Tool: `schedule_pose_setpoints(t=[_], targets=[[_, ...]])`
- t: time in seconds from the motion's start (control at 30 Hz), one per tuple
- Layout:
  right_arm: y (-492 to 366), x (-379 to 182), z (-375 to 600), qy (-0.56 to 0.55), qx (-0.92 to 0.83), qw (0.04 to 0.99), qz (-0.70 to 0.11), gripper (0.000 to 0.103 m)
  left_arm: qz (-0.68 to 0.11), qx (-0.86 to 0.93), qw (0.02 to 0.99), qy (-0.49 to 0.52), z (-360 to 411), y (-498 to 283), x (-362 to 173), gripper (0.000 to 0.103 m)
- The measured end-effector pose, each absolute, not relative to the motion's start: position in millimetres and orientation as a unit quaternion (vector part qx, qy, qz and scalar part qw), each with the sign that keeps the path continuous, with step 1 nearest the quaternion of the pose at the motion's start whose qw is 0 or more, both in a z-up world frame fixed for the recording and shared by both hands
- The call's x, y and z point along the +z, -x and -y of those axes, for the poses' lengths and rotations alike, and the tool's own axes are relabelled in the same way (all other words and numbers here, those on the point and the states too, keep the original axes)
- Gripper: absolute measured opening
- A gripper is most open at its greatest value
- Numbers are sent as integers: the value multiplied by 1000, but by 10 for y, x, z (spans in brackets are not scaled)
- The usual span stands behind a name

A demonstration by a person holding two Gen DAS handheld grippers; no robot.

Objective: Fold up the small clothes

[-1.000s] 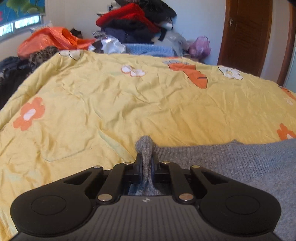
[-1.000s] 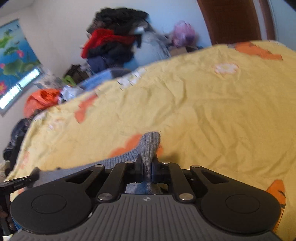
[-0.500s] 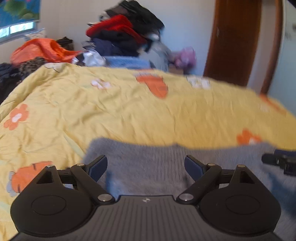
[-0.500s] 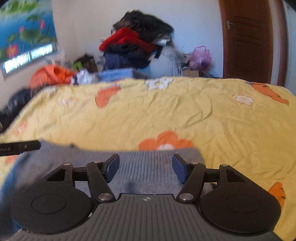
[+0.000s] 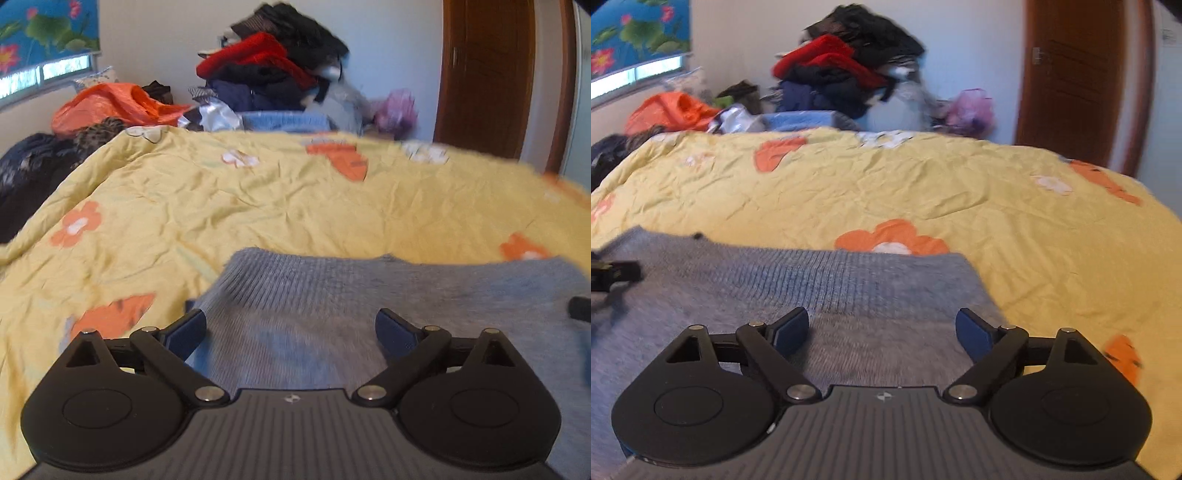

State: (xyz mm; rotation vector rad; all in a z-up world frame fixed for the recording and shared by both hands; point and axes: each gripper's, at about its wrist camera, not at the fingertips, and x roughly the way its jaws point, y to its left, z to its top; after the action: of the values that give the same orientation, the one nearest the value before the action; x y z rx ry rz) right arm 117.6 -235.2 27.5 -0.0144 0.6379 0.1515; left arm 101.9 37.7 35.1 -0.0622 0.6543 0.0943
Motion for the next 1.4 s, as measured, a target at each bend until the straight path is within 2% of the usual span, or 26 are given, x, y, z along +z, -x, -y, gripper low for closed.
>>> schedule_pose_setpoints(t=[0.03,0.1,0.27,0.33,0.37,0.57,0.7,0.8,0.87,1.4], targets=[[-1025,358,2374,-16,92,950,-296,87,-314,36,947,60,-413,-821,397,99],[-751,456,2358,-59,138,950,-273,100,-312,14,946,83,-386,-552,414,99],[-611,300,1923,8,161,938,-308,99,-364,-13,931,34,-135,-506,149,99],[-658,170,1861,36,147,931,-331,99,-354,-21,934,31,-197,-507,67,102],[-660,118,1889,35,148,930,-334,102,-355,-27,934,29,-224,-520,56,103],[-603,186,1968,17,150,927,-343,101,-358,-36,933,19,-241,-529,58,103],[-466,281,2021,-3,142,938,-317,102,-345,-31,938,17,-221,-490,31,103],[-507,116,2028,31,123,934,-334,103,-344,-32,938,17,-223,-490,36,103],[-441,35,2056,38,134,940,-310,103,-344,-31,938,17,-222,-491,36,103],[-436,41,2044,39,133,941,-310,103,-342,-31,939,19,-230,-490,35,103]])
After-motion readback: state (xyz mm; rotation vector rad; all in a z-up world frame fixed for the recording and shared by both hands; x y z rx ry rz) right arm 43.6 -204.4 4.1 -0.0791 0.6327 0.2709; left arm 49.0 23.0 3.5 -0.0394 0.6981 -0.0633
